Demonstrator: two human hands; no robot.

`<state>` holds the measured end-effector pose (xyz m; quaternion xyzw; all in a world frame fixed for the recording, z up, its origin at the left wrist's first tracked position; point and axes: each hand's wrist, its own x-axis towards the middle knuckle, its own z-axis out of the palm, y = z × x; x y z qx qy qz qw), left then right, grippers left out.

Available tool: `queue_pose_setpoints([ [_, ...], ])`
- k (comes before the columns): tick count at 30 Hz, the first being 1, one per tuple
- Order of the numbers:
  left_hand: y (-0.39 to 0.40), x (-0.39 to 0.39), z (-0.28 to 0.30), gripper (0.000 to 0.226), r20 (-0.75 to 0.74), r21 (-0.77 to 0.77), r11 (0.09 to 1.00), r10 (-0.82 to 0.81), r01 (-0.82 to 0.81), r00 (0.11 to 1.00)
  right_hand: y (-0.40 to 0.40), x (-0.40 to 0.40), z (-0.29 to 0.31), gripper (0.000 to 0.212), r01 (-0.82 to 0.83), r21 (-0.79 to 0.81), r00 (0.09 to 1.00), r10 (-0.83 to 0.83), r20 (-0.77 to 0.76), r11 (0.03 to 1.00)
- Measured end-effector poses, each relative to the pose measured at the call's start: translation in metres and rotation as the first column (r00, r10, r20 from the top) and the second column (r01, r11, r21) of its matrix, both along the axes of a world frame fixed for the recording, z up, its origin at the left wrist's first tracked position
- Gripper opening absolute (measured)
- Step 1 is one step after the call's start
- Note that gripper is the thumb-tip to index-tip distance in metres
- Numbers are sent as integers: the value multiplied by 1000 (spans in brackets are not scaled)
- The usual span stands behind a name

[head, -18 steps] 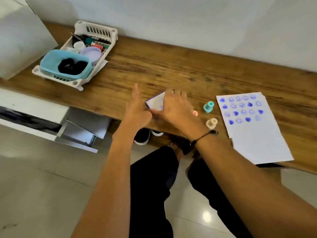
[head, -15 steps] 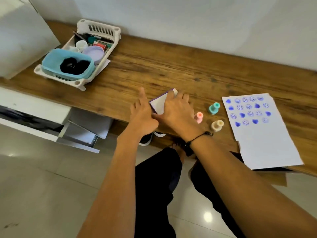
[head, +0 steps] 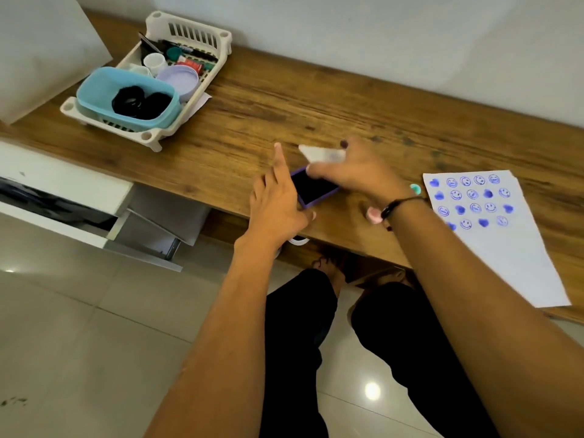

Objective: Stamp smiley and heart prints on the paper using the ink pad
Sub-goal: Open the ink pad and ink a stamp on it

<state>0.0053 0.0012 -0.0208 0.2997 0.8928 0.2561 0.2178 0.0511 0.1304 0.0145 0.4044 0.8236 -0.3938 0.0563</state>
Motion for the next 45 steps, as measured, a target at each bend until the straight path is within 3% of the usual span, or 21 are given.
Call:
queue_pose_setpoints([
  [2, 2, 1, 1, 123, -8, -8, 999, -35, 35, 999, 26, 0, 13, 56, 88, -273, 993, -105, -51, 958],
  [4, 7, 2, 2, 122, -28, -35, 997, -66, 65, 997, 55, 0, 22, 35, 101, -453, 993, -117, -7, 886],
  [8, 18, 3, 4, 121, -86, -74, 994, -88, 82, 992, 91, -1, 21, 43, 110, -488, 993, -81, 80, 866],
  [12, 24, 1, 1, 119, -119, -76, 994, -83, 74, 989, 99, -8, 13, 51, 198, -365, 980, -181, 79, 910],
  [15, 25, 1, 1, 118, -119, -74, 995, -78, 70, 990, 99, -8, 12, 45, 194, -232, 981, -192, 30, 953],
  [18, 25, 0, 3, 109, -111, -50, 997, -60, 55, 992, 88, 3, 17, 36, 26, 158, 999, -32, 37, 987],
  [21, 26, 4, 6, 92, -135, -15, 999, -45, 43, 990, 64, 22, 29, 31, -152, 465, 988, 116, 107, 872],
  [25, 27, 7, 14, 60, -103, 146, 988, 69, -54, 992, 24, 55, 27, 36, -434, 542, 899, 308, 311, 719],
  [27, 28, 7, 18, 49, 84, 274, 940, 187, -203, 979, 8, 64, 15, 28, -493, 515, 867, 351, 352, 701],
  [29, 28, 9, 22, 39, 364, 337, 861, 254, -381, 896, 3, 64, 5, 20, -461, 475, 885, 346, 312, 750],
  [32, 25, 10, 26, 17, 640, 278, 813, 240, -512, 730, 14, 59, 5, 14, -178, 342, 983, 179, 29, 923],
  [34, 23, 11, 29, 8, 781, 256, 805, 154, -535, 606, 15, 55, 13, 10, -13, 56, 982, 23, -190, 998],
  [37, 22, 10, 32, 9, 849, 261, 792, 84, -552, 521, 7, 51, 16, 14, 48, -142, 951, -89, -296, 989],
  [42, 19, 9, 34, 12, 867, 244, 777, 93, -580, 490, -2, 44, 9, 20, 97, -231, 920, -176, -349, 968],
  [45, 18, 8, 37, 14, 904, 235, 717, 87, -656, 418, -7, 39, 7, 17, 85, -225, 912, -167, -374, 971],
])
